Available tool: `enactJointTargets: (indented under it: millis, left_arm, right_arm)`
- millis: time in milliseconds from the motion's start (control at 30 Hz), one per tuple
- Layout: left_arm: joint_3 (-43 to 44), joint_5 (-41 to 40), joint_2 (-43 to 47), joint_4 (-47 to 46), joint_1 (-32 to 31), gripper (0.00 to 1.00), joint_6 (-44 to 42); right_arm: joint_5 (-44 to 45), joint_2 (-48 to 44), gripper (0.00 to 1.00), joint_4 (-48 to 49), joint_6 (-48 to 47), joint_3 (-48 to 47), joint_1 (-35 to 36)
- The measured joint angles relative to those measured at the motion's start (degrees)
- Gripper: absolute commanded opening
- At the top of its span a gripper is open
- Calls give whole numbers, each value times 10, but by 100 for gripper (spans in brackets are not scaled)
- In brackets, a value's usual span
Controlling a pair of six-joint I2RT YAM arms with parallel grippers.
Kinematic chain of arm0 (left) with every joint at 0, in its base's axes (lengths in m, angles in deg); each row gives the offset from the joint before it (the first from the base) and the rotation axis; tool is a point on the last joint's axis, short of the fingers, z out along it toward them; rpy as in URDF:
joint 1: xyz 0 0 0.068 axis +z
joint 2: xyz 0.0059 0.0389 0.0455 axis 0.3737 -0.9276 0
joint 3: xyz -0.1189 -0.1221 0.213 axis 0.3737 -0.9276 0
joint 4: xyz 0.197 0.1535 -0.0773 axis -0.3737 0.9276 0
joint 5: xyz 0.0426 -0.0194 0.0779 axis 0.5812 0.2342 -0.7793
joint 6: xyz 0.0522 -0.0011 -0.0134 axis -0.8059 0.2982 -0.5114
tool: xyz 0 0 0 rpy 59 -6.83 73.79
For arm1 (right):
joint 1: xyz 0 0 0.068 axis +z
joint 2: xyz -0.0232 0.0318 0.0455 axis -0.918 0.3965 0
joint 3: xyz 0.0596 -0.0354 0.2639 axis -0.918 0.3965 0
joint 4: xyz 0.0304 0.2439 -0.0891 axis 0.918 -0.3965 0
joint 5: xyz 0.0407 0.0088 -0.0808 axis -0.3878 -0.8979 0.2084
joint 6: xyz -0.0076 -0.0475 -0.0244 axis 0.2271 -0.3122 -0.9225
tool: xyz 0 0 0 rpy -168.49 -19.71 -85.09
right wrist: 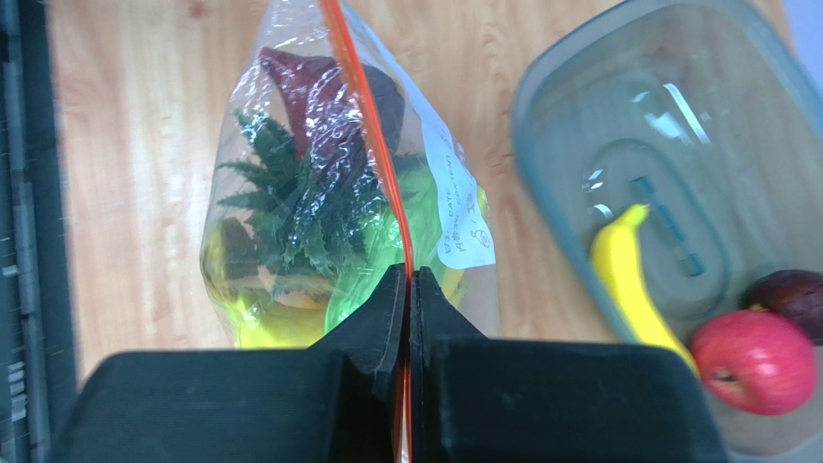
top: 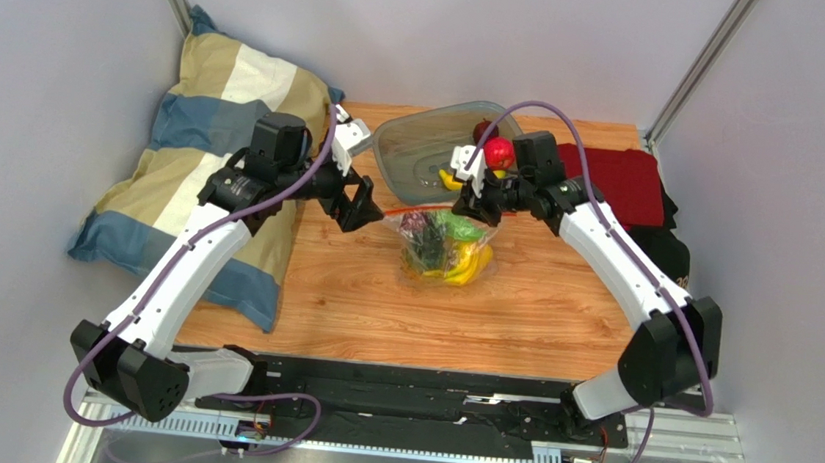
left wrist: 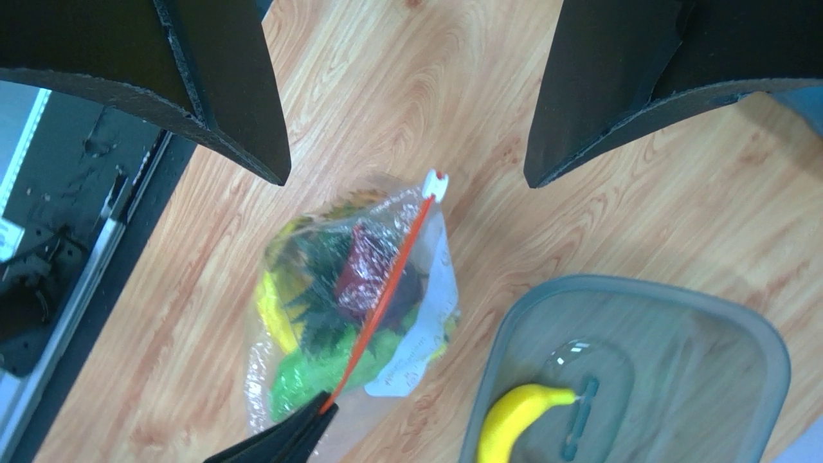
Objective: Place the food in the zip-top bag and seal the zipper
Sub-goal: Place the zipper food storage bag at the center of the board.
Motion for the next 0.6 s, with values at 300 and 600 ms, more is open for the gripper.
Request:
enactJointTargets:
  millis: [300, 600]
  left_arm:
    - [-25, -11, -14, -17, 30, 99, 80]
    - [32, 24, -88, 26, 73, 99, 148]
  right_arm:
    - [26, 119, 66, 26, -2, -90, -21]
    - [33, 34, 89, 29, 94, -56, -42]
